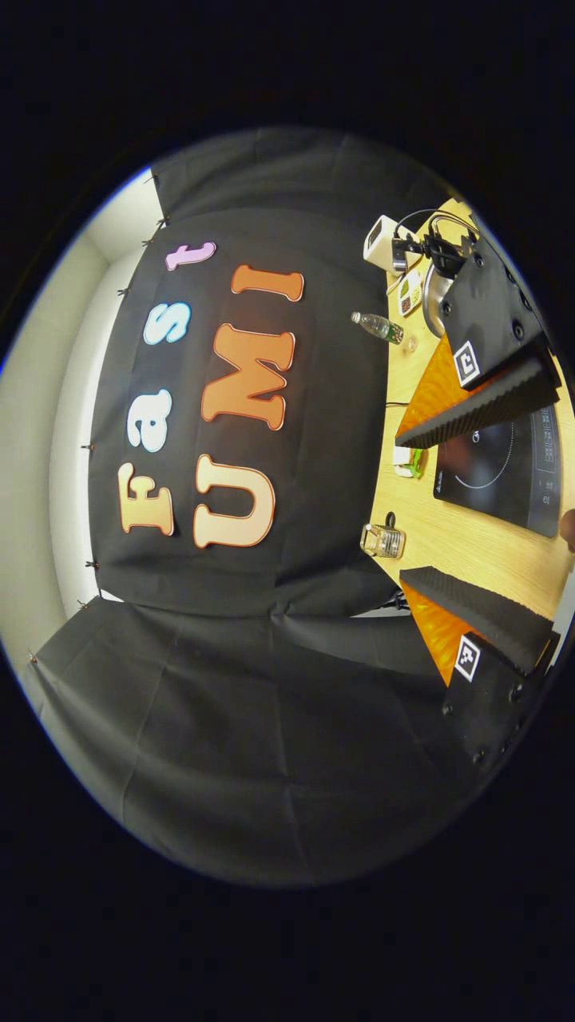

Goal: First push the handle of the pot to place it horizontally, then grasp the pot with both hands and set it on the induction cooktop.

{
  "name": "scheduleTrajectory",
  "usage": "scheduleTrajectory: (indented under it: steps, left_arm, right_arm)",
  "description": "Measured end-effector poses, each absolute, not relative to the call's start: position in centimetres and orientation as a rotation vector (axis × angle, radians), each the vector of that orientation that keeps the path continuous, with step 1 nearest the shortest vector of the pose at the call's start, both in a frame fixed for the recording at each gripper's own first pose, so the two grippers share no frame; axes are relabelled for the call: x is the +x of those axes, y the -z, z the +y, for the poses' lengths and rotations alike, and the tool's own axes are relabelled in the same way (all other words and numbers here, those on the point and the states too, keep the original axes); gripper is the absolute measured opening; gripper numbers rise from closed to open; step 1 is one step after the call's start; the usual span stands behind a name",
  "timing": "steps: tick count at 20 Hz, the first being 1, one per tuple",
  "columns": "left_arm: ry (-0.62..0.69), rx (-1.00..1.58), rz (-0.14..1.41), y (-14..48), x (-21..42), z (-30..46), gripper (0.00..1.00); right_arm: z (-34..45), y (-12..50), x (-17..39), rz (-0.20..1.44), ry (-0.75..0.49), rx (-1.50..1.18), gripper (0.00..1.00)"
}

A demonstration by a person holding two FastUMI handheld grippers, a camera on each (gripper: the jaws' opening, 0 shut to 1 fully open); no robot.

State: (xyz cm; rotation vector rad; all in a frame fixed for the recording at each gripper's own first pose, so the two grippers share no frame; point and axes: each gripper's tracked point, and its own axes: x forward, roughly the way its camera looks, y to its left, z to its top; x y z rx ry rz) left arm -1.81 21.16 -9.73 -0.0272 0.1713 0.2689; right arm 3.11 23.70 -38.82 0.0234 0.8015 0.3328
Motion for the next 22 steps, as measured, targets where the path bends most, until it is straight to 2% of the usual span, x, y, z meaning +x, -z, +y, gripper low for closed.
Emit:
scheduleTrajectory:
  steps: [4,11,22]
  left_arm:
    - [-0.252,-0.016,0.166,9.4,-2.1,20.2,0.98]
    - [-0.194,-0.023,0.144,8.9,-2.1,17.0,0.98]
    - [-0.099,-0.032,0.181,10.4,-1.4,11.4,0.98]
  right_arm:
    - [23.4,38.4,2.4,0.81,-0.336,0.018,0.0]
    - [22.0,33.7,0.6,0.716,-0.368,0.047,0.0]
    - [15.7,28.7,0.0,0.578,-0.273,0.055,0.0]
